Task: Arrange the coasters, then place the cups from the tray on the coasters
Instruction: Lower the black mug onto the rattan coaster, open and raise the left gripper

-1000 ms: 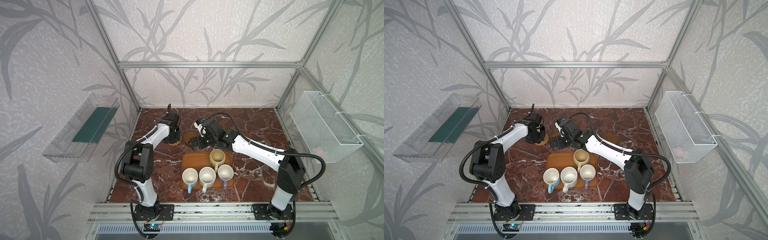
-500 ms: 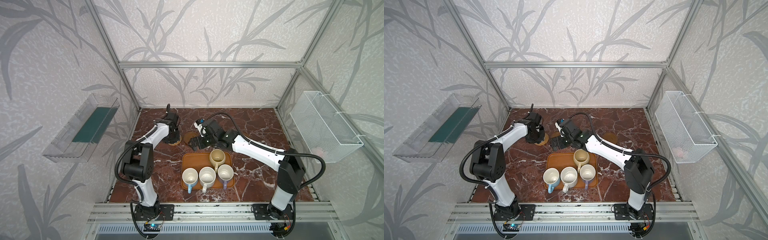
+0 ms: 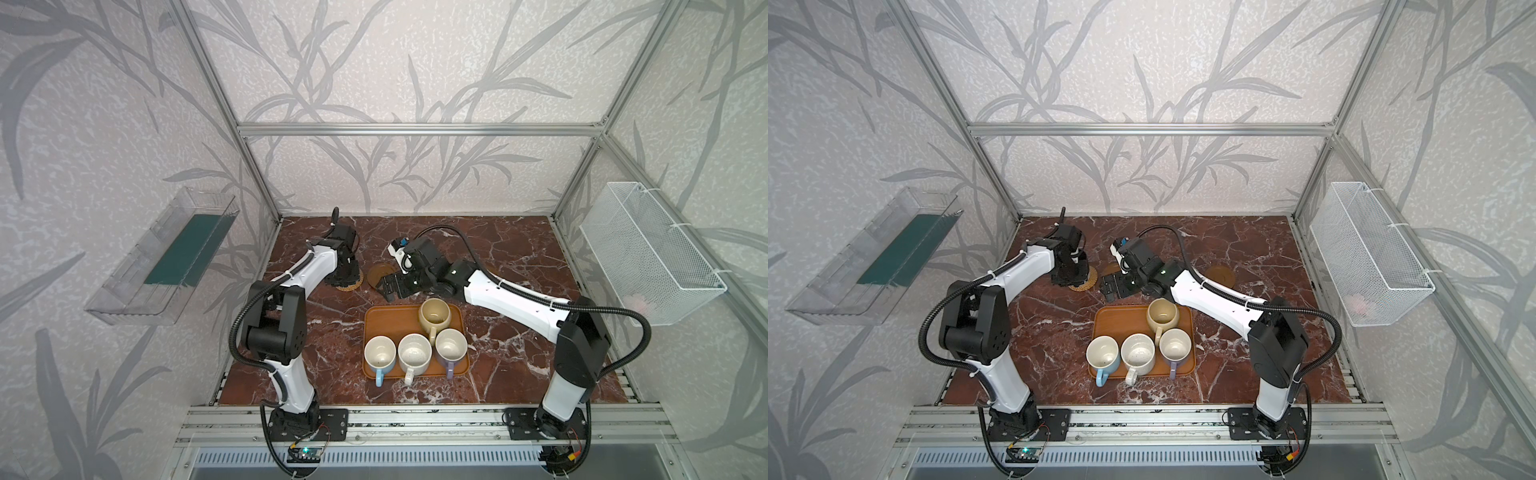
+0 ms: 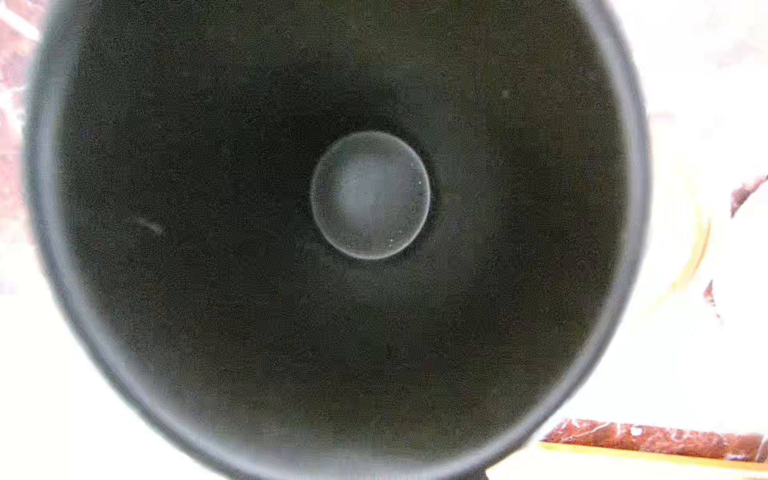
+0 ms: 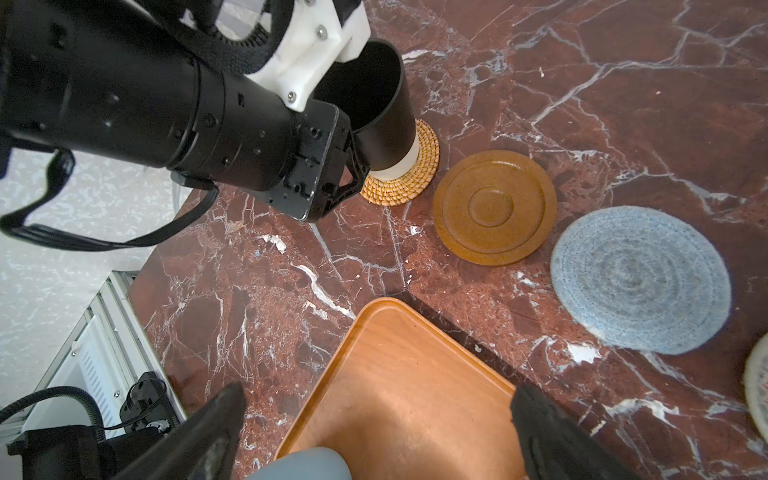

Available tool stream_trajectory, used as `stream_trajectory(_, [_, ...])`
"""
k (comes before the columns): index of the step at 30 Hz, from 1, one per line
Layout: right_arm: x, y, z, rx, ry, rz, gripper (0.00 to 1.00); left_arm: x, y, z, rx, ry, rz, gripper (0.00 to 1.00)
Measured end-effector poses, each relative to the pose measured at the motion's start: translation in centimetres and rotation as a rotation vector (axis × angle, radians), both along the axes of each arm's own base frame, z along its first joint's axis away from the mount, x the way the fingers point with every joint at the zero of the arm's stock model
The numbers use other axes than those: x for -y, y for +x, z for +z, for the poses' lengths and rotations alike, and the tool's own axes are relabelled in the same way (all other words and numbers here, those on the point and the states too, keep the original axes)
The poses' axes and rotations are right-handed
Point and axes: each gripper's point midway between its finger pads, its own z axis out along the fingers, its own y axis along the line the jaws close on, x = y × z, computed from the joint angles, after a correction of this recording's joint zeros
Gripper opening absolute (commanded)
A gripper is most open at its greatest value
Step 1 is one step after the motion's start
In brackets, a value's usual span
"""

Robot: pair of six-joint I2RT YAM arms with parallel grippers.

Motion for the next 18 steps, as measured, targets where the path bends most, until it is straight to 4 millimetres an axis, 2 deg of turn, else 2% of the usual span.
stream_trajectory(9, [-0.01, -0.01, 0.00, 0.000, 0.000, 0.001, 0.99, -0.03, 0.01, 0.00, 0.000, -0.003, 0.002, 0.47])
stream_trajectory(18, [0.01, -0.03, -0.06, -0.001, -0.001, 0.001, 0.99, -0.12, -0.01, 0.05, 0.001, -0.004, 0.010, 0.77])
